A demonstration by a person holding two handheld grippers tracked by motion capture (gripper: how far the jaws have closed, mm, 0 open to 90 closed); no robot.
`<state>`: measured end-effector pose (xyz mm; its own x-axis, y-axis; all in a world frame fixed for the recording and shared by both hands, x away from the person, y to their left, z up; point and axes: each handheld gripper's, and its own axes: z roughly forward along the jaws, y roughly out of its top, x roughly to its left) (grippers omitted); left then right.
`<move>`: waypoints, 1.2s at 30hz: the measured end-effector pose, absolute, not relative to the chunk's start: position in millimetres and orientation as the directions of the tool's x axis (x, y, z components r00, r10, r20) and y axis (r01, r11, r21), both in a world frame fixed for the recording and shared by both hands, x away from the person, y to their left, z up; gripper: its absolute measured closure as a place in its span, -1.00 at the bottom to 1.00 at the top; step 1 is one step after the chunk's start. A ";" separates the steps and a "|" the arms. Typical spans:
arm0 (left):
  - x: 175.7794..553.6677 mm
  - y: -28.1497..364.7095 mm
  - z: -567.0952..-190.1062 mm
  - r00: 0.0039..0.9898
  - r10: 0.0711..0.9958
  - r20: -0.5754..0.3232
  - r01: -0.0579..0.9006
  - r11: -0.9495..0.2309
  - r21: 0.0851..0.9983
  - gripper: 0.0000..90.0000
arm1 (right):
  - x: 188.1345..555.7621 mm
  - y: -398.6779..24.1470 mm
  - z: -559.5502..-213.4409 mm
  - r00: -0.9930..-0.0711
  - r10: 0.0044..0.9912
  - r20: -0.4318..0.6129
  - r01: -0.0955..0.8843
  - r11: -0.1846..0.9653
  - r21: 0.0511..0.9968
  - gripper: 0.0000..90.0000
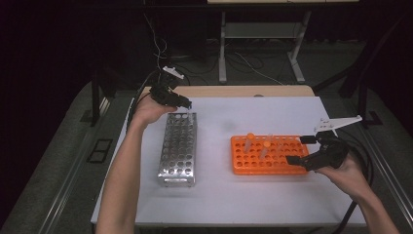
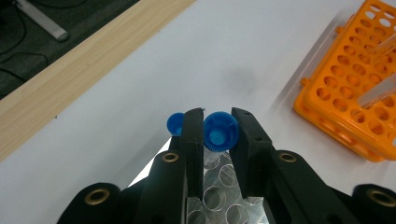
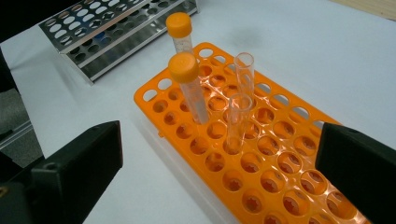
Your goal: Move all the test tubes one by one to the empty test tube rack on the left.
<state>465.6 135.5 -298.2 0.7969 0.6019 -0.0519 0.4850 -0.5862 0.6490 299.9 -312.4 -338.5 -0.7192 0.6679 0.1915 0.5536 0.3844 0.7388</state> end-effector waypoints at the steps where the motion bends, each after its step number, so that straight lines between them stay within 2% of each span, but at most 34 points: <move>1: 465.9 135.2 -300.2 0.795 0.605 -0.052 0.489 -0.586 0.647 0.65 | 299.8 -312.7 -339.3 -0.717 0.669 0.194 0.557 0.382 0.737 -0.99; 21: 466.4 129.2 -335.5 0.793 0.606 -0.067 0.514 -0.604 0.609 0.64 | 313.4 -302.6 -366.6 -0.719 0.670 0.183 0.569 0.418 0.708 -0.99; 22: 466.1 129.2 -336.3 0.792 0.607 -0.072 0.517 -0.602 0.609 0.62 | 314.2 -301.8 -368.3 -0.721 0.669 0.180 0.569 0.423 0.705 -0.90; 26: 463.1 129.2 -335.5 0.791 0.604 -0.096 0.524 -0.588 0.616 0.39 | 318.1 -298.8 -375.0 -0.725 0.667 0.171 0.572 0.445 0.689 -0.87; 28: 461.2 129.9 -333.6 0.791 0.603 -0.106 0.528 -0.583 0.618 0.29 | 319.9 -298.1 -377.9 -0.727 0.666 0.167 0.571 0.451 0.686 -0.71; 31: 456.9 131.1 -330.1 0.788 0.604 -0.119 0.533 -0.573 0.622 0.15 | 322.4 -297.3 -382.0 -0.727 0.668 0.160 0.572 0.460 0.679 -0.63; 36: 447.1 134.1 -322.6 0.793 0.596 -0.130 0.528 -0.564 0.635 -0.03 | 326.0 -295.5 -387.7 -0.734 0.662 0.152 0.567 0.474 0.674 -0.35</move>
<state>447.1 134.1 -322.6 0.7927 0.5957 -0.1298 0.5279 -0.5642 0.6348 326.0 -295.5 -387.7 -0.7337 0.6622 0.1525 0.5675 0.4737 0.6735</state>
